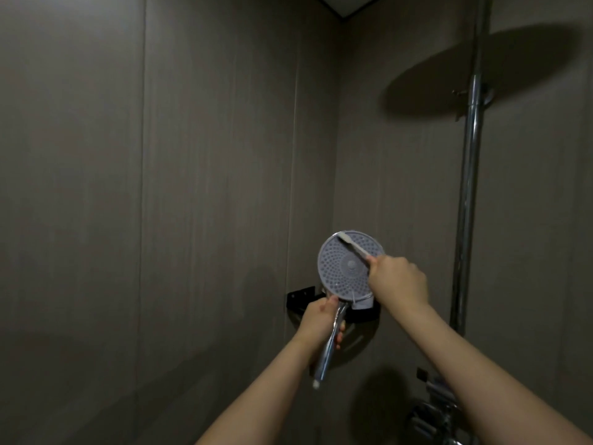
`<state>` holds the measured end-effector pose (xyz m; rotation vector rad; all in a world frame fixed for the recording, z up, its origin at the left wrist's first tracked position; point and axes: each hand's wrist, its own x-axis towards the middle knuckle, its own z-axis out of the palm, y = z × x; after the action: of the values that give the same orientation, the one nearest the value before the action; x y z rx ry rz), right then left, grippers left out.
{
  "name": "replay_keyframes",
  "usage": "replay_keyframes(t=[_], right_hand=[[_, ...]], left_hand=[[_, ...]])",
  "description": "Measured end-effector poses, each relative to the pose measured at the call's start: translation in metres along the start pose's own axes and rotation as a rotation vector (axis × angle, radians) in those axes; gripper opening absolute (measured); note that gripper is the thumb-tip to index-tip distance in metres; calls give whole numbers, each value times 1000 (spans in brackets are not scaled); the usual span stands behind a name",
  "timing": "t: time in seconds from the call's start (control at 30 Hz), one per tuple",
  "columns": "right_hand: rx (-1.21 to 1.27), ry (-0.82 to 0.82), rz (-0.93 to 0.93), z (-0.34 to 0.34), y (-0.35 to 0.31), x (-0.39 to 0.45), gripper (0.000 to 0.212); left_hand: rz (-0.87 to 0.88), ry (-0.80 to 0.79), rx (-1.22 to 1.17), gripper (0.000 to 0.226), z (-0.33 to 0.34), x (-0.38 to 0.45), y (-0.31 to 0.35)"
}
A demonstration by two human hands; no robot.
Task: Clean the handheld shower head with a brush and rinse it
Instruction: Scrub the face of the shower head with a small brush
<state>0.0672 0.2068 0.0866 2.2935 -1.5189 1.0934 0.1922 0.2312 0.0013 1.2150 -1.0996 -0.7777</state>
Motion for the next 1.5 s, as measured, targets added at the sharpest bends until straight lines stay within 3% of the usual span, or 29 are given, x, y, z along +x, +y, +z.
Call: replay_keyframes(t=[0.13,0.27,0.4,0.57,0.7,0.83,1.0,1.17,1.4,1.5], right_hand=[[-53,-80,-180,16,-17,-23,39],[75,-25,82,0,8,-6,45],[-49,-94,-151,14,0,-27,38],[49,-30,72,7,19,-17,39],[-61,-101,-148,19,10,-39,38],[6,21,90,6,37,-20,43],[-102,-21,-101,15,30,-29,43],[5,60,120,1,48,-7,44],[168,153,114,21,65,-12,44],[135,103,36,20,54,-12,42]], left_hand=[[-8,14,-100,33,2,-2,4],[-25,22,-77,30,-9,-4,4],[-44,56,-130,32,-8,-4,3],[-60,12,-121,34,-5,-6,6],[-56,22,-143,35,3,-8,11],[-57,-10,-104,34,0,-8,10],[-55,-12,-69,35,-4,-7,5],[-60,-26,-49,36,-6,-10,-7],[-43,-32,-72,38,-6,-1,1],[-44,-32,-53,37,-6,-1,-2]])
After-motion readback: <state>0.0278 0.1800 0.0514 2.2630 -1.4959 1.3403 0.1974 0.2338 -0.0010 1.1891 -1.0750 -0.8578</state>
